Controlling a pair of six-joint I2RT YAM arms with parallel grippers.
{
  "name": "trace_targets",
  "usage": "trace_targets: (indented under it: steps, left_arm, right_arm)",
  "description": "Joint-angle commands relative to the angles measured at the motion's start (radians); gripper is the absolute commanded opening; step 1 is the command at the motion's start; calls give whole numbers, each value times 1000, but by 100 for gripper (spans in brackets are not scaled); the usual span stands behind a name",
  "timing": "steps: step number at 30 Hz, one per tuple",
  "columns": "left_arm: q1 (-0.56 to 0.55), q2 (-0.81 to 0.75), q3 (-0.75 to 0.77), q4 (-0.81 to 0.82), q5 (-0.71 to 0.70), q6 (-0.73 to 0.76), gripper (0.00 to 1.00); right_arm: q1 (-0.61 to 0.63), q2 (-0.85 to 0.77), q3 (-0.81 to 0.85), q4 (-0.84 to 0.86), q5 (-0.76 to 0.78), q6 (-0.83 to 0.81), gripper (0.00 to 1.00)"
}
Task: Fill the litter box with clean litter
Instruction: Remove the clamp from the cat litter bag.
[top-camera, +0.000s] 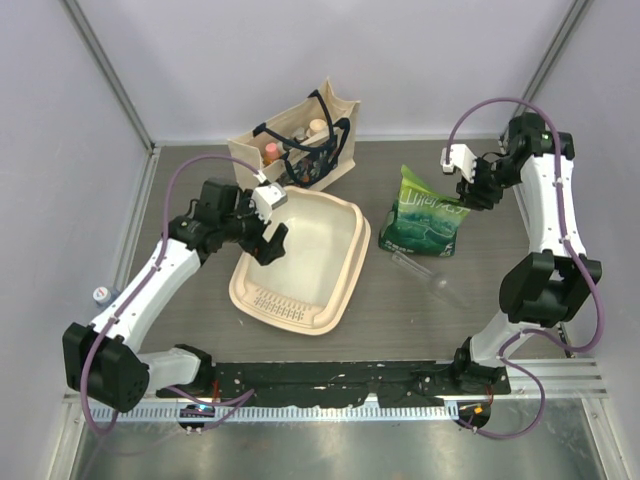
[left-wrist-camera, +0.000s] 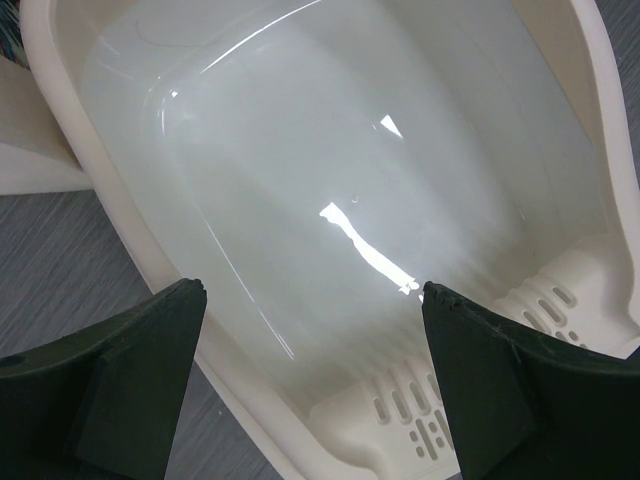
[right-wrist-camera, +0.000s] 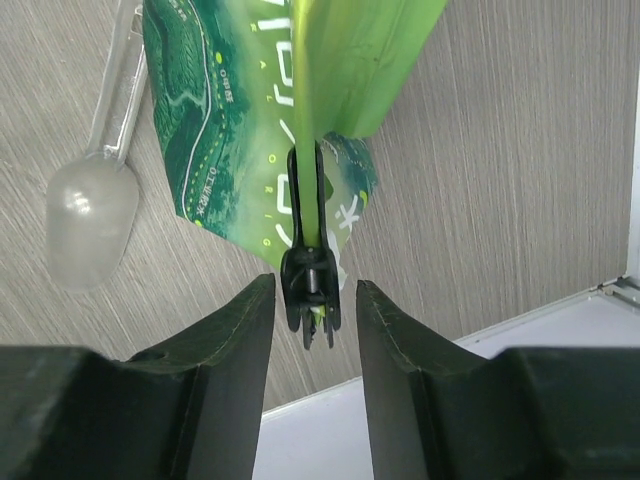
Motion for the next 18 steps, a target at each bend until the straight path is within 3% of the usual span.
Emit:
trace_targets:
  steps: [1,11,18]
  left_arm:
    - [-3,-27,-8,31,-1,-7,95]
    - [-3,-29,-14,35,-8,-8,95]
    - [-3,-21,-12,38,-3,-7,95]
  right_arm:
    - [13,27,41,-161,9,22,42]
    - [13,53,56,-161,53,36,34]
    - [13,36,87,-161,41,42,34]
